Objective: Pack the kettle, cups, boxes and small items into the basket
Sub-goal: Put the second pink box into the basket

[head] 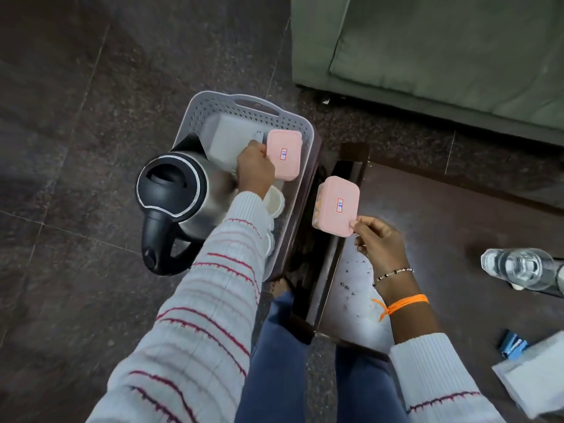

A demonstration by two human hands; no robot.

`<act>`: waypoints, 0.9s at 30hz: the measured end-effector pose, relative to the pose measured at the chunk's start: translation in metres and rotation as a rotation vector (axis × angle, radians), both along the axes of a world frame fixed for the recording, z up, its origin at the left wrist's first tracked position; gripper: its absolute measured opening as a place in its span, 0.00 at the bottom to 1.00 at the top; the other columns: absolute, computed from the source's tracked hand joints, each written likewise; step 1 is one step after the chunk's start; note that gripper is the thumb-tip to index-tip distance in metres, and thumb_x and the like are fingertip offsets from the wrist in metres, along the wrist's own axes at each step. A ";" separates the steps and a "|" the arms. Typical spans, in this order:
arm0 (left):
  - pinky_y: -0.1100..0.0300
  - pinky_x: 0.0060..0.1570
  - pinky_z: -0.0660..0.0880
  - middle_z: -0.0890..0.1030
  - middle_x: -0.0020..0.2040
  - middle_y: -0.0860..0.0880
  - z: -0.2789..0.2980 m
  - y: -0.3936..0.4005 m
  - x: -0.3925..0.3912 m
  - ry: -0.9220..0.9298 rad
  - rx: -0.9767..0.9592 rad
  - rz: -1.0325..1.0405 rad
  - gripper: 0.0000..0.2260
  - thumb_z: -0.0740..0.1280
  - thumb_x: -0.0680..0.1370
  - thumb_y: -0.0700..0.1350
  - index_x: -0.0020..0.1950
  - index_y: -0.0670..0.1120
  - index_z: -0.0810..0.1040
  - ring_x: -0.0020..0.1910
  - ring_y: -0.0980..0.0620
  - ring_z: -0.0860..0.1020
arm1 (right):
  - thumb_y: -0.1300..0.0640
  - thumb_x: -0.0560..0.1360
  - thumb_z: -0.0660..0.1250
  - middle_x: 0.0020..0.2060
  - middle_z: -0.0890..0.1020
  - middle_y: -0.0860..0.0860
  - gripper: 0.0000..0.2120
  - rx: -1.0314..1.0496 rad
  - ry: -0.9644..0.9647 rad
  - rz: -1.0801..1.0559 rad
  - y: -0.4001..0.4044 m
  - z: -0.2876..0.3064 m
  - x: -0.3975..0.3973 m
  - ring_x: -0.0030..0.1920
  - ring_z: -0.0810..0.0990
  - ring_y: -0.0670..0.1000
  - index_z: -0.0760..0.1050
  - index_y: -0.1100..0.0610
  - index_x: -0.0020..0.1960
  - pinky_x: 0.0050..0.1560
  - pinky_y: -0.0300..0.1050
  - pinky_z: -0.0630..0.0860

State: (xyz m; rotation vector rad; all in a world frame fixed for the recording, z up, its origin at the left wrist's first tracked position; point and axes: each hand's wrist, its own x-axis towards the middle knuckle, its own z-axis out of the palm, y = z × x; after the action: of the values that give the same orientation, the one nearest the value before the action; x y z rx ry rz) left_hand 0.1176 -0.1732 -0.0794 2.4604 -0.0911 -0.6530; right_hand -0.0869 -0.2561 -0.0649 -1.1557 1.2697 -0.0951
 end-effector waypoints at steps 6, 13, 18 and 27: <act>0.53 0.64 0.68 0.77 0.62 0.38 0.000 0.009 0.000 0.067 -0.130 -0.137 0.18 0.55 0.77 0.31 0.66 0.38 0.72 0.62 0.41 0.74 | 0.65 0.73 0.66 0.29 0.75 0.51 0.04 -0.060 -0.005 0.005 0.004 0.005 0.022 0.21 0.72 0.38 0.77 0.59 0.45 0.25 0.26 0.70; 0.59 0.62 0.62 0.71 0.67 0.35 0.013 0.050 -0.058 0.149 -0.136 -0.154 0.24 0.56 0.78 0.33 0.74 0.39 0.58 0.61 0.43 0.72 | 0.67 0.74 0.65 0.19 0.78 0.42 0.06 -0.100 -0.153 0.047 0.000 0.018 0.095 0.21 0.73 0.38 0.77 0.59 0.42 0.27 0.27 0.73; 0.62 0.63 0.61 0.71 0.69 0.40 0.016 0.075 -0.085 0.145 -0.186 -0.125 0.22 0.59 0.78 0.35 0.72 0.40 0.63 0.68 0.42 0.69 | 0.69 0.72 0.65 0.14 0.76 0.44 0.14 -0.113 -0.108 0.282 0.014 0.007 0.172 0.18 0.74 0.38 0.73 0.56 0.30 0.23 0.28 0.73; 0.65 0.55 0.68 0.79 0.56 0.44 0.014 0.106 -0.083 0.213 -0.332 0.028 0.21 0.60 0.75 0.30 0.67 0.41 0.71 0.55 0.45 0.77 | 0.57 0.70 0.68 0.36 0.84 0.55 0.07 -0.356 0.301 0.663 0.042 -0.027 0.253 0.56 0.80 0.58 0.75 0.61 0.41 0.58 0.51 0.77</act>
State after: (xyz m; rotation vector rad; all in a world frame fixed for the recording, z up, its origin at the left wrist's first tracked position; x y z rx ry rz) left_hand 0.0350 -0.0668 -0.0657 2.0596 -0.0742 -0.8127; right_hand 0.1663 -0.2139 -0.0921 -1.9037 1.0868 0.3720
